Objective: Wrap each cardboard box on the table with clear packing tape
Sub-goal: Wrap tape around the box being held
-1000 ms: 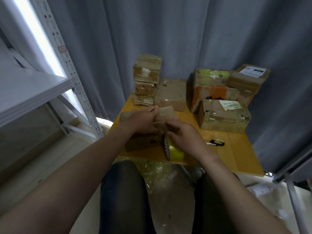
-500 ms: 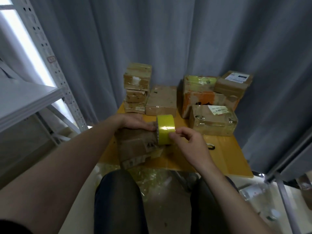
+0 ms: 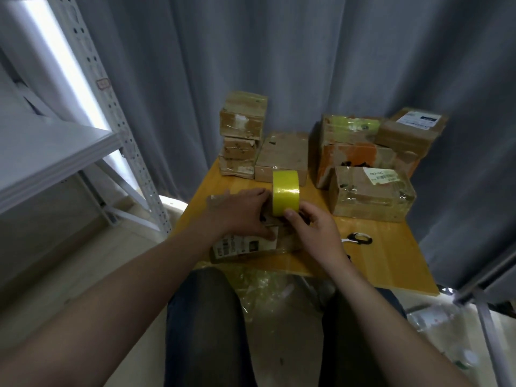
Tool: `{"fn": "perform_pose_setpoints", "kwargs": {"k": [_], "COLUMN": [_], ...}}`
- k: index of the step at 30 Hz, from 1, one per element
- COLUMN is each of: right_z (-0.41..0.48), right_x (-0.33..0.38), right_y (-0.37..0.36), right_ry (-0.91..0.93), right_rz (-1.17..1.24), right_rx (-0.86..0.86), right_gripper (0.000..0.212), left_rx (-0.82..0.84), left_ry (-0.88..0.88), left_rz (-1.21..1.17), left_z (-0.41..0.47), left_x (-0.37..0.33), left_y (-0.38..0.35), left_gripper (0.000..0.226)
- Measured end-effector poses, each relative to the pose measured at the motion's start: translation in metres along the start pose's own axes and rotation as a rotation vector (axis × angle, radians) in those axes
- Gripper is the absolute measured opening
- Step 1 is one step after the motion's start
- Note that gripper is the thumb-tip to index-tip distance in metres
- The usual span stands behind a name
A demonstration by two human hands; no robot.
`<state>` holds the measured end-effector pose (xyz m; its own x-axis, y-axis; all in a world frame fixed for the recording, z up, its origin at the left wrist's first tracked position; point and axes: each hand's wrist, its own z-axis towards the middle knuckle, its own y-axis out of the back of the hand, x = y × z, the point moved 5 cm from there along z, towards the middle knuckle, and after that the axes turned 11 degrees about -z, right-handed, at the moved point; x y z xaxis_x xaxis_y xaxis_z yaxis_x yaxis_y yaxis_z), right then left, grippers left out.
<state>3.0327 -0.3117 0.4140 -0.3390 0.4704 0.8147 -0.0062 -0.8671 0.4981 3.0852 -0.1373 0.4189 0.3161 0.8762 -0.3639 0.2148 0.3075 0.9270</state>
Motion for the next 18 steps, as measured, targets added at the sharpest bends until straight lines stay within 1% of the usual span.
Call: {"fn": "perform_pose_setpoints", "kwargs": {"k": [1, 5, 8, 11, 14, 18], "right_z": [0.003, 0.006, -0.01, -0.033, -0.053, -0.064], "right_x": [0.002, 0.015, 0.027, 0.023, 0.013, -0.002], "right_y": [0.003, 0.015, 0.017, 0.012, -0.003, -0.019], "right_ry": [-0.011, -0.028, -0.056, -0.093, -0.142, -0.204], "right_rz": [0.009, 0.011, 0.022, 0.059, 0.073, 0.073], "right_rx": [-0.007, -0.104, -0.112, -0.078, -0.048, -0.027], "right_gripper": [0.011, 0.038, 0.045, 0.046, 0.05, 0.057], "left_rx": [0.016, 0.017, -0.016, 0.011, 0.035, 0.018], "left_ry": [0.005, 0.017, 0.029, 0.047, 0.022, -0.003], "left_rz": [0.004, 0.054, 0.036, 0.03, 0.035, 0.03], "left_z": [0.003, 0.014, 0.022, 0.027, 0.032, 0.036], "left_x": [0.002, 0.015, 0.023, 0.032, 0.038, 0.044], "left_y": [0.003, 0.01, 0.016, 0.023, 0.024, 0.026], "left_gripper": [0.105, 0.119, 0.127, 0.137, 0.135, 0.125]}}
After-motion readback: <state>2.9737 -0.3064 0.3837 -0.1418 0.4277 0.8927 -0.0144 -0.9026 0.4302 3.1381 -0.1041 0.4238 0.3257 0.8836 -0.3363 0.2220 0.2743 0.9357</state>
